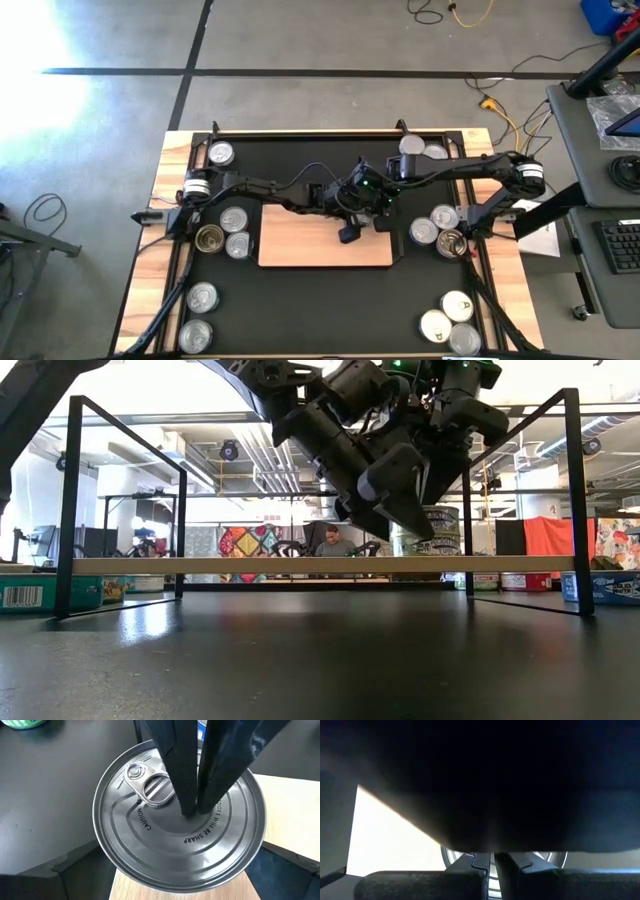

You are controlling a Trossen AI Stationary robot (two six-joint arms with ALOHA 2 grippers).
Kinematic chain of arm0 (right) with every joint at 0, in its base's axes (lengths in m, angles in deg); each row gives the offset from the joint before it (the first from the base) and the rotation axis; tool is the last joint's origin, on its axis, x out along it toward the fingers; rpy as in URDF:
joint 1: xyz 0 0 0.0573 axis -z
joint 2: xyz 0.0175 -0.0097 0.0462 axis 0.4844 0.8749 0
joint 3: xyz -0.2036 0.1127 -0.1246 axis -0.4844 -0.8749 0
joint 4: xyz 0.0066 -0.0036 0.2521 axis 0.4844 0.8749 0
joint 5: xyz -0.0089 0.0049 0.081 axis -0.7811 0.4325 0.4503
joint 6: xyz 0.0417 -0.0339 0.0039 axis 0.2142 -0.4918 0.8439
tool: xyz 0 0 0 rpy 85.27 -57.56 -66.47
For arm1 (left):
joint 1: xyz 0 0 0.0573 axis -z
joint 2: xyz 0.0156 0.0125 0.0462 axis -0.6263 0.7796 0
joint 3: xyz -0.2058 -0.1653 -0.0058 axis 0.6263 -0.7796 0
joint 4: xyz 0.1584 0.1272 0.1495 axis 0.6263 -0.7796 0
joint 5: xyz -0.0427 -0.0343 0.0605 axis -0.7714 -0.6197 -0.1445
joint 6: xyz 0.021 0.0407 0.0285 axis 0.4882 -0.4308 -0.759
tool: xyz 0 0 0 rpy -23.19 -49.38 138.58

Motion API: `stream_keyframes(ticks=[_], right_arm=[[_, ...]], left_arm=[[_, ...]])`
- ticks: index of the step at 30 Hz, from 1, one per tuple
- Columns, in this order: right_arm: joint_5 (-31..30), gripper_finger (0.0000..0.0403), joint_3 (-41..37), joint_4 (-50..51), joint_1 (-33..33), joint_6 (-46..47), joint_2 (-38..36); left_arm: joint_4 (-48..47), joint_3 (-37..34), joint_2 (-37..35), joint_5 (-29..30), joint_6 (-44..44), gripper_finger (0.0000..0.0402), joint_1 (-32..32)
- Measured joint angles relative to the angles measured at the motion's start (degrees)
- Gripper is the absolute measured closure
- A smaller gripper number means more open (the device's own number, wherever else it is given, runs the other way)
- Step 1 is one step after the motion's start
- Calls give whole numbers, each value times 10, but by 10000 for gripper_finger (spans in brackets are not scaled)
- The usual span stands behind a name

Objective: Stack canned seafood by type on shelf
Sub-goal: Stack the green tuna can on the green can

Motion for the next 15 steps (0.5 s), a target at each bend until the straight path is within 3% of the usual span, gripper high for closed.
stream_keyframes(ticks=[15], right_arm=[[-4, 390, -5, -6, 0, 18, 0]], left_arm=[[-57, 0, -13, 31, -27, 10, 0]])
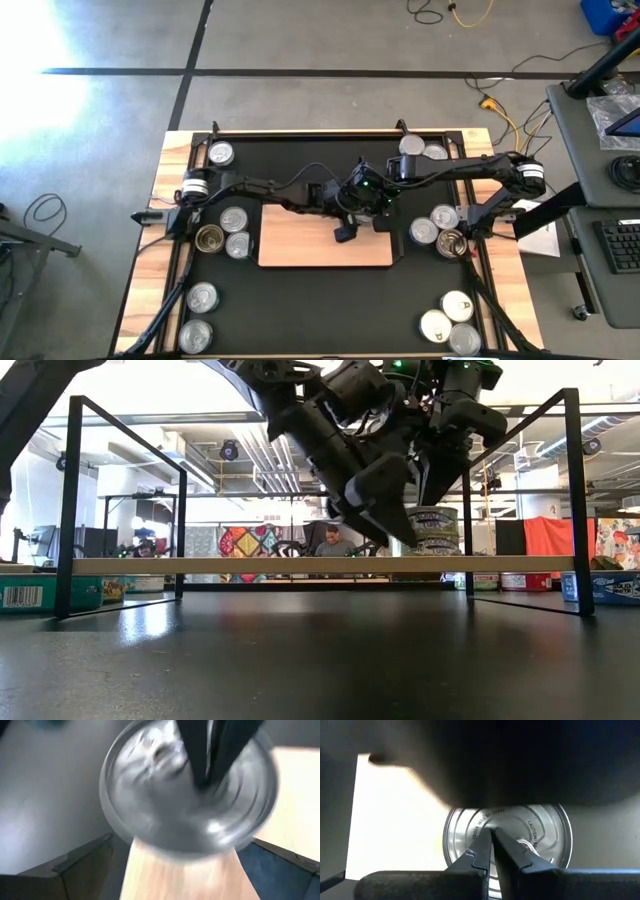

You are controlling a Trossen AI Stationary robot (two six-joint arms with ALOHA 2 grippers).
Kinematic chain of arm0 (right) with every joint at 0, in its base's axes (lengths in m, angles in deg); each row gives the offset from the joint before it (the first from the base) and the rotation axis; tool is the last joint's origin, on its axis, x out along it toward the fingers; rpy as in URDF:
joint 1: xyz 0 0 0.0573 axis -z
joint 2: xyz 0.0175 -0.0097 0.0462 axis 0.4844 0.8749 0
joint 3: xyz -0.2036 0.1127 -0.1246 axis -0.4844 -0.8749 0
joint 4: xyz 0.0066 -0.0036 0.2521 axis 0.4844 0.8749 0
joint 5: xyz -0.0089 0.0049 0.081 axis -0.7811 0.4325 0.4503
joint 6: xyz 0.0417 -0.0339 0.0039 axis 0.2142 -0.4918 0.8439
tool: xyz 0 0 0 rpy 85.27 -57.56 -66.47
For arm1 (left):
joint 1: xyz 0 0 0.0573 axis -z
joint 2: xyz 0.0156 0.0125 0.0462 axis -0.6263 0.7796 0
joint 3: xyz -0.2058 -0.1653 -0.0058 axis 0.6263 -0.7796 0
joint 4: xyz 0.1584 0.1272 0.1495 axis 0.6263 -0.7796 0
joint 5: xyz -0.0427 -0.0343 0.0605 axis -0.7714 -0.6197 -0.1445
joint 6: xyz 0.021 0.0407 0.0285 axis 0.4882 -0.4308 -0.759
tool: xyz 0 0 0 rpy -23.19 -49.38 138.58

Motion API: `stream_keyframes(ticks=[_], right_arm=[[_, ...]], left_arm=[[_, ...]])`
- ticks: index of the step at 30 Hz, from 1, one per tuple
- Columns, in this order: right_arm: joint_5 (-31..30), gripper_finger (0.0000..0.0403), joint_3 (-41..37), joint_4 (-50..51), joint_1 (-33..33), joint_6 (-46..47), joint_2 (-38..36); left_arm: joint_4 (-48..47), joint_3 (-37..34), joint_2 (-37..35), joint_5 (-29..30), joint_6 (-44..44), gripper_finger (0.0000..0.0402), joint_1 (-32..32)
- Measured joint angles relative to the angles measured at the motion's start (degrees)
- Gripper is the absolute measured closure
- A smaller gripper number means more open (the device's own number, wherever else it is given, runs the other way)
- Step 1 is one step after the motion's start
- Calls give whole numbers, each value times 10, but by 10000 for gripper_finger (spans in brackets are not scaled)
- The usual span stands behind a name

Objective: Stack canned seafood by type on shelf
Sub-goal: Stack the green tuna can on the green can

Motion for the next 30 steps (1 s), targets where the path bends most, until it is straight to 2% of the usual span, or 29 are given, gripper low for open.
stream_keyframes(ticks=[11, 17, 20, 25, 30], right_arm=[[0, 390, -4, -6, 0, 2, -4], [3, 390, -4, -8, 0, 7, -5], [3, 390, -4, -9, 0, 6, -5], [2, 390, -6, -13, 0, 5, -5], [2, 390, -6, -15, 0, 4, -5]], left_arm=[[-54, 0, -17, 1, -14, 10, 0], [-145, -5, -93, 4, -20, 10, 1], [-173, -41, -129, 6, -21, 10, 1], [-161, -116, -224, 38, -18, 10, -2], [-162, -193, -296, 44, 17, 10, -7]])
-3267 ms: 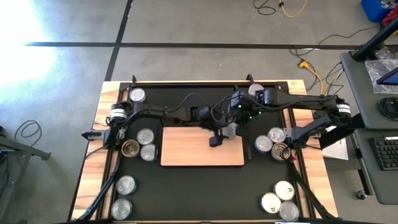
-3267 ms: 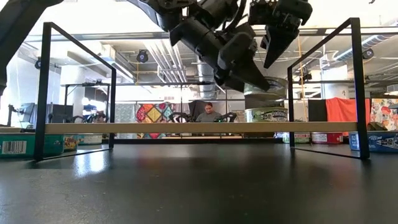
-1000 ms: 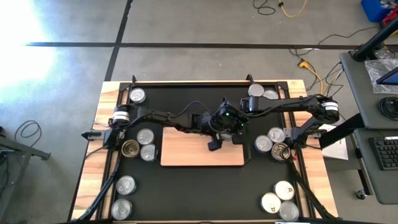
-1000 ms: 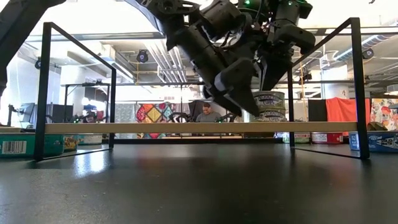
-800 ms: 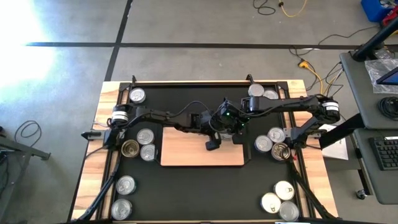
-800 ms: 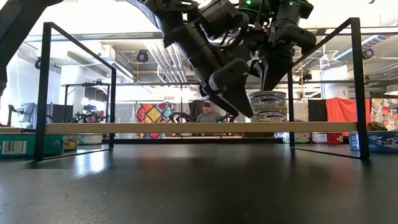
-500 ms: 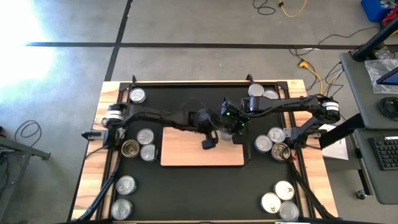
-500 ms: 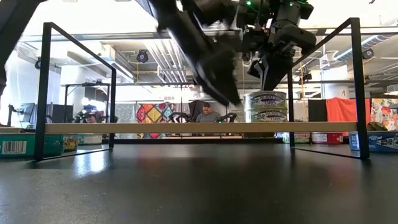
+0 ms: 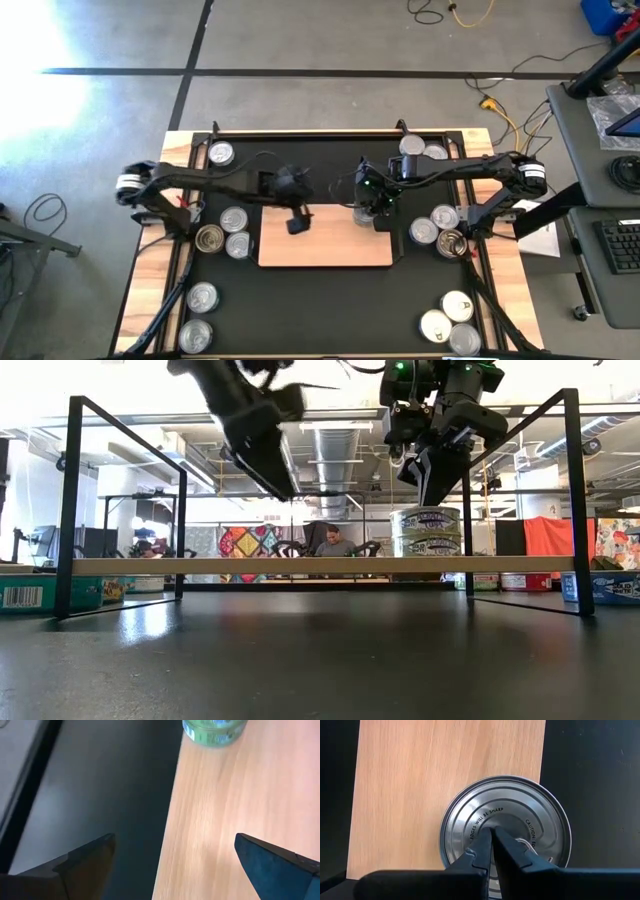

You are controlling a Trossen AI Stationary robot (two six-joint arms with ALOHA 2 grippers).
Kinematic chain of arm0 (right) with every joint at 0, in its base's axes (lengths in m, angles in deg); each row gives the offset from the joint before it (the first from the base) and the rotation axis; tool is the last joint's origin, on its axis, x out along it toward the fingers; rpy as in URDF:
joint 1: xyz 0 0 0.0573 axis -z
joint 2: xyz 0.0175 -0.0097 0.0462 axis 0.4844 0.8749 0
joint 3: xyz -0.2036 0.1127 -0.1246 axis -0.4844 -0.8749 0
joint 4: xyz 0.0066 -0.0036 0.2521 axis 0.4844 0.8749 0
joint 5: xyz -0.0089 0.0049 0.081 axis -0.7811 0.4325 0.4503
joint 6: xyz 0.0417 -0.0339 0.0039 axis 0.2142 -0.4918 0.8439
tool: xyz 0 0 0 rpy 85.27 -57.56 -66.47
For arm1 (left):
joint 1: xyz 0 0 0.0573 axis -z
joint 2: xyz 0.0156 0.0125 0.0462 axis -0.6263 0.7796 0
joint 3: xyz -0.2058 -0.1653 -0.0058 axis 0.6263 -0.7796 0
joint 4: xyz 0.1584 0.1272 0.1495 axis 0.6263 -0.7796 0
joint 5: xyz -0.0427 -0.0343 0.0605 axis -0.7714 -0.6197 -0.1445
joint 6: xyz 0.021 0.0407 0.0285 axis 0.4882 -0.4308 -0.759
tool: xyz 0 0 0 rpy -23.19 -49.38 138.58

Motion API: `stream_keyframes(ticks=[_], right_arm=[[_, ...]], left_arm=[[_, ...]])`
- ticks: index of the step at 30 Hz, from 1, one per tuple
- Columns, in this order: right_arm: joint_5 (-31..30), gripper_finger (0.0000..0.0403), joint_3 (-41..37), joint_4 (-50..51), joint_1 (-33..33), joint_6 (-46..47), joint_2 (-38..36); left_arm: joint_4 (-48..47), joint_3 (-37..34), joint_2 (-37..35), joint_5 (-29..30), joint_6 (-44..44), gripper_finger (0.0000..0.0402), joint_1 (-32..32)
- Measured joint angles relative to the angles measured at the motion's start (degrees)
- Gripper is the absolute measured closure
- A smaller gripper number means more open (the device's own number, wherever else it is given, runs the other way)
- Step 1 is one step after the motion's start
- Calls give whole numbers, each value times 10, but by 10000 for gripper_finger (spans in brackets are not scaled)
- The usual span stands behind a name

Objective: Stack canned seafood by type on shelf
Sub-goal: Stack the green tuna can on the green can

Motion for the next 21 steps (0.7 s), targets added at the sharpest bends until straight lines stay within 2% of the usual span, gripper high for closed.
stream_keyframes(ticks=[4, 9, 15, 21], right_arm=[[-1, 390, 0, -2, 0, -1, -1], [-2, 390, 4, 1, 0, 2, -3], [-9, 390, 35, 7, 0, 15, -5], [-7, 390, 69, 22, 0, 28, -8]], left_arm=[[1, -31, -44, 16, 32, 10, -2], [3, -37, -87, 45, 49, 10, -2], [-10, -42, -107, 75, 50, 10, -2], [-2, -41, -102, 65, 60, 10, -4]])
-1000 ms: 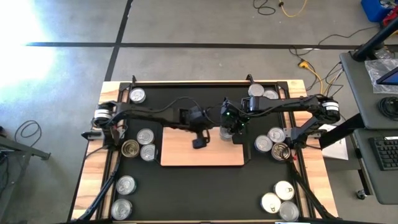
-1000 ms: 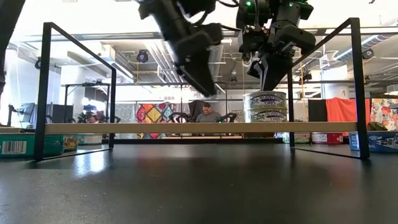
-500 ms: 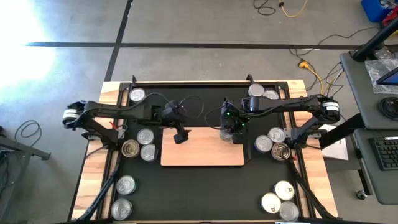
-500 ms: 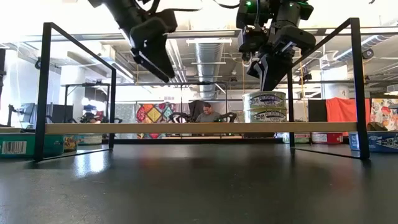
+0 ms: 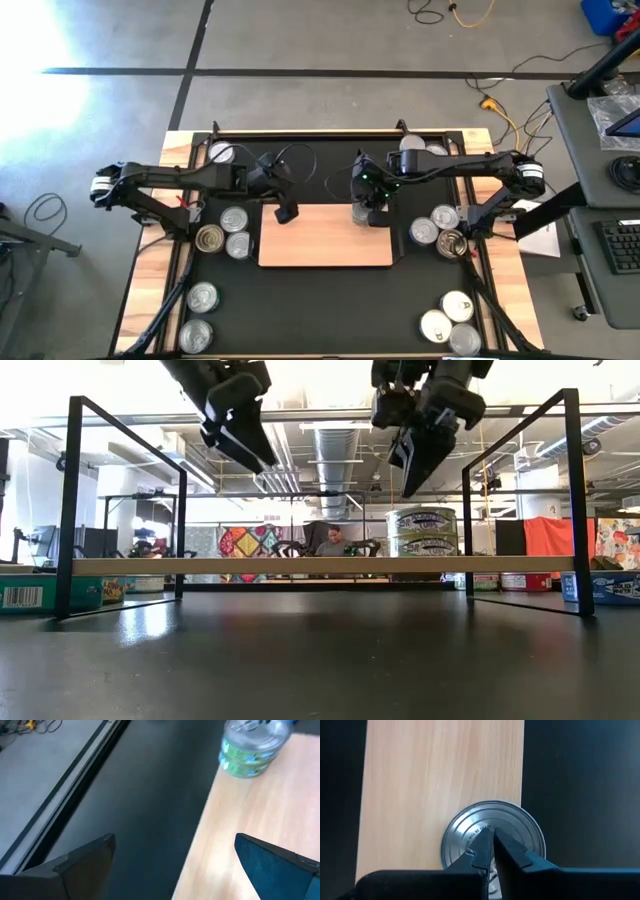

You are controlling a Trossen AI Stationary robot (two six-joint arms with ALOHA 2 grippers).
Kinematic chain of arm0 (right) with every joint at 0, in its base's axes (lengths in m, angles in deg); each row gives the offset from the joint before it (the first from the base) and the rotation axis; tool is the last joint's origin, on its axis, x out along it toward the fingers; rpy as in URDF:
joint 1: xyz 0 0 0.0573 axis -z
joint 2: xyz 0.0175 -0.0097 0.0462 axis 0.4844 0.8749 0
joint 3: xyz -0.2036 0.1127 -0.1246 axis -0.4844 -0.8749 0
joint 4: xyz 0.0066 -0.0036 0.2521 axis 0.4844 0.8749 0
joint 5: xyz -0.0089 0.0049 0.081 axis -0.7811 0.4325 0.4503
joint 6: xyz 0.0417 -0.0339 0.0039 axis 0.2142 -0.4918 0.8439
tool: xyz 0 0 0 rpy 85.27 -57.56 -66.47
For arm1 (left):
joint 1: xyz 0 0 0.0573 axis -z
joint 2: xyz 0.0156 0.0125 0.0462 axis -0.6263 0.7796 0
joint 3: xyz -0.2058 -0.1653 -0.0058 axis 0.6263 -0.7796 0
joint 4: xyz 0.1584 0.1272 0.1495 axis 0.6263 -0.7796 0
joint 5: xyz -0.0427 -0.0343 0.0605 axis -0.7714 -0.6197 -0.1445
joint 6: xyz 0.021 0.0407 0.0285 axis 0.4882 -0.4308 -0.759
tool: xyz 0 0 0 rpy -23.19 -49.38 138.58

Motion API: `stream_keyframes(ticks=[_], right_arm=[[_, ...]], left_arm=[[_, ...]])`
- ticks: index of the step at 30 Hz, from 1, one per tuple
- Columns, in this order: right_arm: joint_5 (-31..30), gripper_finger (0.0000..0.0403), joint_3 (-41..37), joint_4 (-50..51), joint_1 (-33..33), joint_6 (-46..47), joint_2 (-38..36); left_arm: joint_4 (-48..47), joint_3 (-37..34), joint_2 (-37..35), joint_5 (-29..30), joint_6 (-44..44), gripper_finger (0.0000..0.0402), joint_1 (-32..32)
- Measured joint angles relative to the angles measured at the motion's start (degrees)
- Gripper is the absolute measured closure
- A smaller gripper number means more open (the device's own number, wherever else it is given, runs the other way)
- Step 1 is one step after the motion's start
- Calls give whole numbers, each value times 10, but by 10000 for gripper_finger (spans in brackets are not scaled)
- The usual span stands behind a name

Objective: Stack canned seafood by type on shelf
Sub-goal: Stack the green tuna can on the green can

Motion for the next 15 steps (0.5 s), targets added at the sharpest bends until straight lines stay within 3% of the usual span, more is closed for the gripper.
stream_keyframes(ticks=[5, 15], right_arm=[[-15, 390, 26, 0, 0, 19, -7], [-48, 390, 45, 12, -2, 35, -53]], left_arm=[[0, 16, 6, -25, 9, 10, 4], [-15, 115, 5, -26, 50, 10, 18]])
